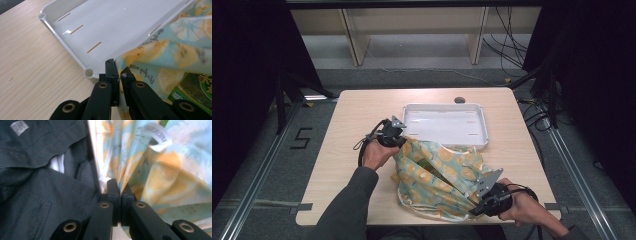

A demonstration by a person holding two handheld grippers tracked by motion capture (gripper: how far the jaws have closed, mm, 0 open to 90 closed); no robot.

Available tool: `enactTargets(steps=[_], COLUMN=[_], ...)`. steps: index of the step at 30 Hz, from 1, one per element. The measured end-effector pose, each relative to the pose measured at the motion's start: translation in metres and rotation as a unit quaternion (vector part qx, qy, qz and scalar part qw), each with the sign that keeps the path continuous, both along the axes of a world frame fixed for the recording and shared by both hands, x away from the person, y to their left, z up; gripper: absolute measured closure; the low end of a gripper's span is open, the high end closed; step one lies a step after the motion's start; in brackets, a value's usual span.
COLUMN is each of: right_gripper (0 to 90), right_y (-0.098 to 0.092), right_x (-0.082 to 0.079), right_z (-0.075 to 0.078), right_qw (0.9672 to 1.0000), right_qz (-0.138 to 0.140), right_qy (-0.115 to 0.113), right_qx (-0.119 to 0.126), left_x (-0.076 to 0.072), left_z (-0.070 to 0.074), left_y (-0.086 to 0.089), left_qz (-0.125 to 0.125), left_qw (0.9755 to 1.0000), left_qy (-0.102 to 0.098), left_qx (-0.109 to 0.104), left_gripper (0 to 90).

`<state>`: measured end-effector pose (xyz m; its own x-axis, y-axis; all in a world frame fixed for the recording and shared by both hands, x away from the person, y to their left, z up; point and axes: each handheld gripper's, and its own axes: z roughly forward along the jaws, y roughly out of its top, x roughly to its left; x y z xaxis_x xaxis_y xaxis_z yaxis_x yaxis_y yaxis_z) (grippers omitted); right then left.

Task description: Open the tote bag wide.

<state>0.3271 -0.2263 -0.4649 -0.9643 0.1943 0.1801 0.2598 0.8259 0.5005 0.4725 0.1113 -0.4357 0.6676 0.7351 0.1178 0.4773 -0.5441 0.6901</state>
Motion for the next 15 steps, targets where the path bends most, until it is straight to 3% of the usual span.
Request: enactTargets(steps=[1, 3, 6, 8, 9, 11, 12, 13, 15], right_gripper=[90.0, 86.9, 67.4, 60.7, 56.6, 53.6, 52.0, 50.0, 49.6], right_y=[0.001, 0.004, 0.004, 0.002, 0.002, 0.002, 0.002, 0.003, 0.005], right_x=[0.0, 0.001, 0.002, 0.003, 0.007, 0.01, 0.012, 0.017, 0.026], right_z=[-0.001, -0.002, 0.006, 0.017, 0.024, 0.04, 0.046, 0.054, 0.067], right_qw=[1.0, 0.9999, 0.9994, 0.998, 0.9959, 0.9921, 0.9904, 0.9854, 0.9793], right_qz=[0.005, 0.006, -0.031, -0.047, -0.049, -0.071, -0.073, -0.086, -0.105], right_qy=[-0.005, -0.001, -0.012, -0.026, -0.051, -0.055, -0.06, -0.08, -0.102], right_qx=[-0.005, -0.012, 0.01, 0.034, 0.056, 0.088, 0.101, 0.124, 0.14], left_x=[0.0, 0.0, -0.01, -0.021, -0.025, -0.037, -0.046, -0.052, -0.071], left_z=[-0.002, -0.003, 0.005, 0.015, 0.02, 0.032, 0.04, 0.044, 0.055], left_y=[-0.002, -0.005, -0.01, -0.011, -0.01, -0.008, -0.008, -0.008, -0.007], left_qz=[0.004, -0.003, -0.015, -0.019, -0.023, -0.032, -0.037, -0.036, -0.055], left_qw=[1.0, 1.0, 0.9997, 0.9993, 0.9992, 0.9986, 0.9976, 0.997, 0.9946], left_qy=[-0.005, 0.006, 0.002, 0.0, -0.003, -0.009, -0.009, -0.014, -0.021], left_qx=[0.006, -0.002, -0.02, -0.031, -0.032, -0.042, -0.058, -0.068, -0.086], left_gripper=[88.5, 82.3, 57.9, 44.7, 40.4, 34.3, 32.8, 32.2, 32.6])
